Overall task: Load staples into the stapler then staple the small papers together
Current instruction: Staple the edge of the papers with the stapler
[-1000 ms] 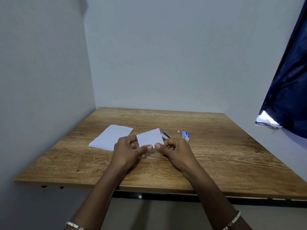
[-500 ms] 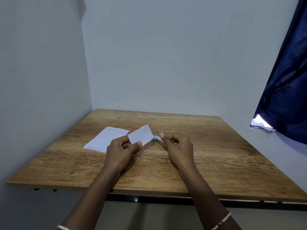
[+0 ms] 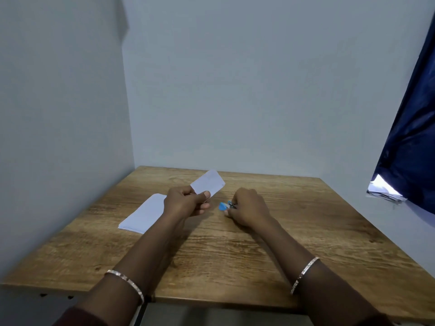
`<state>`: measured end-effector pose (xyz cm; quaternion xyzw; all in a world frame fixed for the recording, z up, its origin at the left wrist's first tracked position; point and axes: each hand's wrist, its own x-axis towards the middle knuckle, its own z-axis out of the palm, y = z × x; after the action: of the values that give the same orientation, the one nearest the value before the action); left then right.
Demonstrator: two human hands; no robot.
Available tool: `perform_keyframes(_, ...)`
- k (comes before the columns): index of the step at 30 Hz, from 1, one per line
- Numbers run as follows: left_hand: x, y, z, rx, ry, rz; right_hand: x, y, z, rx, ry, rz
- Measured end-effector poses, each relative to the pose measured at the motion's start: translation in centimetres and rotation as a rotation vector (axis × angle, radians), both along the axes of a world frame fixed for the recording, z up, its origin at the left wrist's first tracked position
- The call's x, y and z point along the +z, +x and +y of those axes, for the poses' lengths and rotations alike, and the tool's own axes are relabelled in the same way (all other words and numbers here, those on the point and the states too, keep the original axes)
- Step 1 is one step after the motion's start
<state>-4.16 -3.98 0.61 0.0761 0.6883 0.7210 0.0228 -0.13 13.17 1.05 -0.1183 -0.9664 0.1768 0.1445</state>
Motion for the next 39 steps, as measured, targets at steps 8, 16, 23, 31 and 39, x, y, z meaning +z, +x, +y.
perform_keyframes(8,-1.0,-4.9,2.8,-0.019,0.090,-0.091,-0.5,-2.8,2.6,0.084,-0.938,0.333)
perform_keyframes(16,-1.6,-5.6,3.4,-0.094,0.181,-0.040,-2.2,-4.2,2.6,0.238,-1.185,0.246)
perform_keyframes(23,-1.7,-5.2,4.0,-0.036,0.059,0.127,-2.0,-3.6,2.1,0.391,-1.324,0.190)
perform_keyframes(31,-2.0,-5.3,4.2,-0.075,0.056,0.162,-1.7,-3.2,2.2,0.399,-1.387,0.166)
perform_keyframes(39,-1.9,-5.0,4.1,-0.113,0.110,0.125,-1.8,-3.2,2.4,0.380,-1.415,0.154)
